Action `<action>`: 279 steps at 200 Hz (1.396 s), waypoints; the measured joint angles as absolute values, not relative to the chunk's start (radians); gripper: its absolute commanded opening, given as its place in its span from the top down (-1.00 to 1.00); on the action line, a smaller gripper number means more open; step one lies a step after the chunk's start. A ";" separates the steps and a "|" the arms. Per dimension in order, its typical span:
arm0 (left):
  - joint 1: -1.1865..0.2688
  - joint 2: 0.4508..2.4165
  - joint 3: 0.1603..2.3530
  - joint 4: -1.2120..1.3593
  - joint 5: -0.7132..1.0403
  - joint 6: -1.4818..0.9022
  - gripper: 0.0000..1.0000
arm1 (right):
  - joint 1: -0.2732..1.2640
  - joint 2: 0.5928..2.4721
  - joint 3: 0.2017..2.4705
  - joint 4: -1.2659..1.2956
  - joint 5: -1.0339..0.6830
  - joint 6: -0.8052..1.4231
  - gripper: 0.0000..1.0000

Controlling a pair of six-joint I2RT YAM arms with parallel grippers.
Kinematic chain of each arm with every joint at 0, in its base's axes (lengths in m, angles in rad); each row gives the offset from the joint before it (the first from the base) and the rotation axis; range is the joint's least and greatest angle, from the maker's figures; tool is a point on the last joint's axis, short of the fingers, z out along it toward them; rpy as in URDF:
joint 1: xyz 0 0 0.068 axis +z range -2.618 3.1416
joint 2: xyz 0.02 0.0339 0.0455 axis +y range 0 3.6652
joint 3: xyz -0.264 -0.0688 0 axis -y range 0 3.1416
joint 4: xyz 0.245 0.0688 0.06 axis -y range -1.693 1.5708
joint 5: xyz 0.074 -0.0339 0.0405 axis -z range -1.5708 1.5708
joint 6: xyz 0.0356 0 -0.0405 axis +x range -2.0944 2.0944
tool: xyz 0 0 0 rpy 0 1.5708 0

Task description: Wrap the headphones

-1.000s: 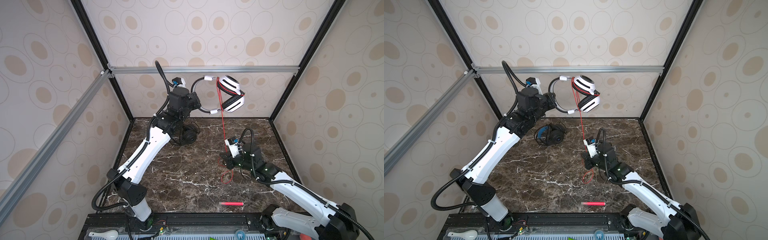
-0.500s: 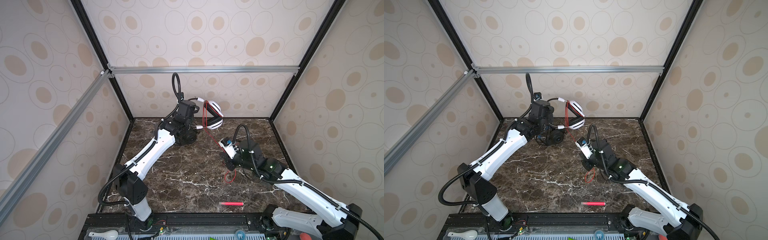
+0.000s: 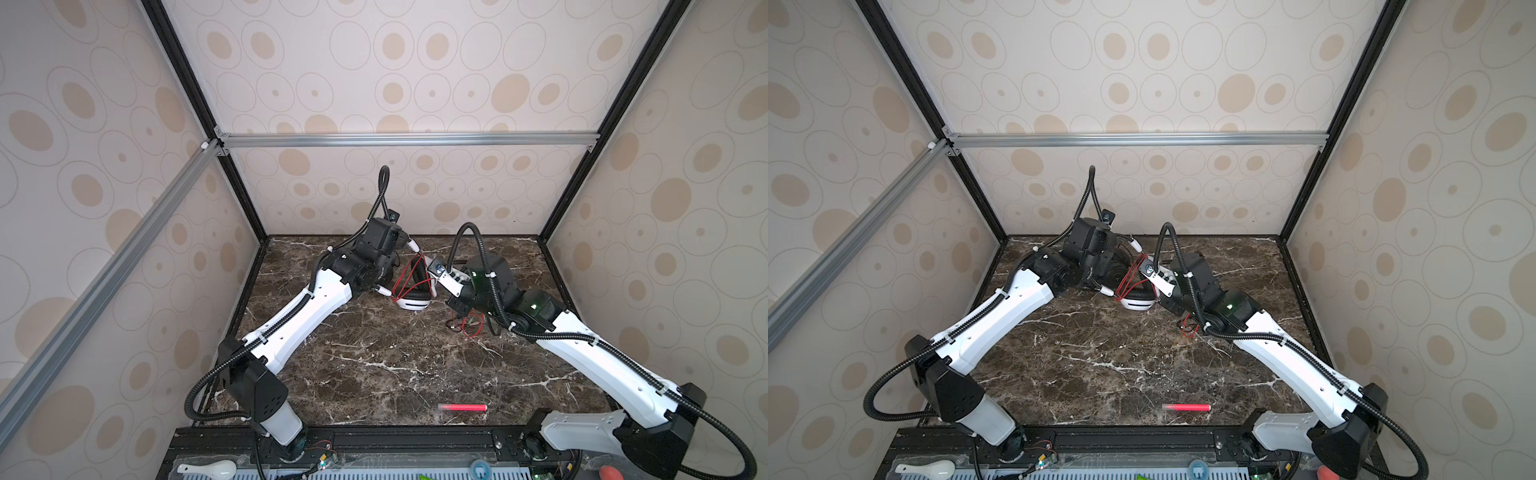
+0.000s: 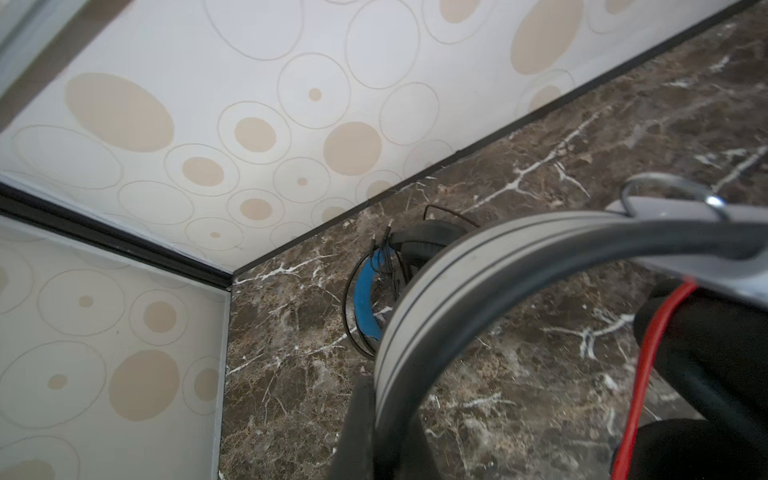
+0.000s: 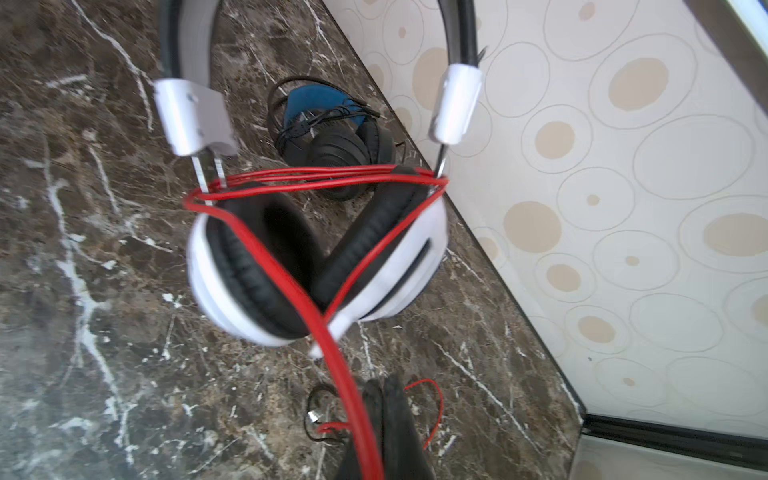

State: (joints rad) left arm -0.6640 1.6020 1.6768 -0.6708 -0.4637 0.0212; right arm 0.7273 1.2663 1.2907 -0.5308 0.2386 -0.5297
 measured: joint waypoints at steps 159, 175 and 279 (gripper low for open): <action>-0.680 1.456 1.610 -0.744 0.008 0.038 1.00 | 0.510 1.386 1.353 -0.480 0.002 -0.421 0.74; -0.681 1.456 1.642 -0.760 0.052 0.034 1.00 | 0.472 1.383 1.338 -0.458 -0.045 -0.381 0.73; -0.681 1.499 1.958 -0.810 0.205 -0.034 1.00 | 0.348 1.286 1.123 -0.218 -0.262 -0.194 0.45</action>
